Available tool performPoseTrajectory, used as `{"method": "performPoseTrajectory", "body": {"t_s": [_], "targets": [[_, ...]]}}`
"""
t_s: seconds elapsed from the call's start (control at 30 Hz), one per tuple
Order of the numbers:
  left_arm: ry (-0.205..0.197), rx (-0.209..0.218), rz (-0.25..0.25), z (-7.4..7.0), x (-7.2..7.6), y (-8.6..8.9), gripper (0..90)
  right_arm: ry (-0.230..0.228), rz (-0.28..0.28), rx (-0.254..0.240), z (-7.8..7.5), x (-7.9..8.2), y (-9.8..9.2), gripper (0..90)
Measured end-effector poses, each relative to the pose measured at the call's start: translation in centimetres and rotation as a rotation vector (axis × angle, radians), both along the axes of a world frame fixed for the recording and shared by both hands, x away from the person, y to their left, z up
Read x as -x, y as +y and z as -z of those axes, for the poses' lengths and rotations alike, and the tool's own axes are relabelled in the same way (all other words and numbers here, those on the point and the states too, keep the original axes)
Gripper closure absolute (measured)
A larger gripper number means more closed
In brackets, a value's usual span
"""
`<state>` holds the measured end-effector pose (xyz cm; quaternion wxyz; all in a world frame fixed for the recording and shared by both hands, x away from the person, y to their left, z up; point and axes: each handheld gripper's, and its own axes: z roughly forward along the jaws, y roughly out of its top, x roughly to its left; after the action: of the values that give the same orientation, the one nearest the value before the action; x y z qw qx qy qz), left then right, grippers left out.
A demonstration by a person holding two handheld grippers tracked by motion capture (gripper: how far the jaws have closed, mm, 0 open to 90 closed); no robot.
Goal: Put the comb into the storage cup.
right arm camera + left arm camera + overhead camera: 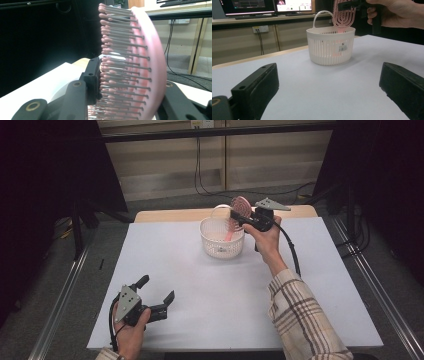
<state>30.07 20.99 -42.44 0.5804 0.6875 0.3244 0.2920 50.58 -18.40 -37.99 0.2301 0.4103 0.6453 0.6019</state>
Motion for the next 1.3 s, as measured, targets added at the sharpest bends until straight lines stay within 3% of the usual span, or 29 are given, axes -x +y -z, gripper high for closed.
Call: {"method": "performPoseTrajectory", "body": {"t_s": [0.3, 0.83, 0.97, 1.3], "targets": [[-0.018, -0.01, 0.003, -0.1, 0.1, 0.0, 2.6, 0.017, 0.026, 0.026, 0.2, -0.2, -0.4, 57.7], [-0.001, -0.003, -0.004, 0.0, 0.0, 0.0, 2.5, 0.039, 0.055, 0.045, 0.7, -0.6, -1.1, 52.6], [-0.005, -0.001, -0.001, 0.0, 0.1, -0.1, 2.6, 0.067, 0.074, 0.046, 1.0, -0.8, -1.4, 48.7], [0.003, -0.01, 0.013, 0.1, 0.1, -0.4, 2.6, 0.061, 0.085, 0.064, 1.1, -0.9, -1.2, 46.7]]}}
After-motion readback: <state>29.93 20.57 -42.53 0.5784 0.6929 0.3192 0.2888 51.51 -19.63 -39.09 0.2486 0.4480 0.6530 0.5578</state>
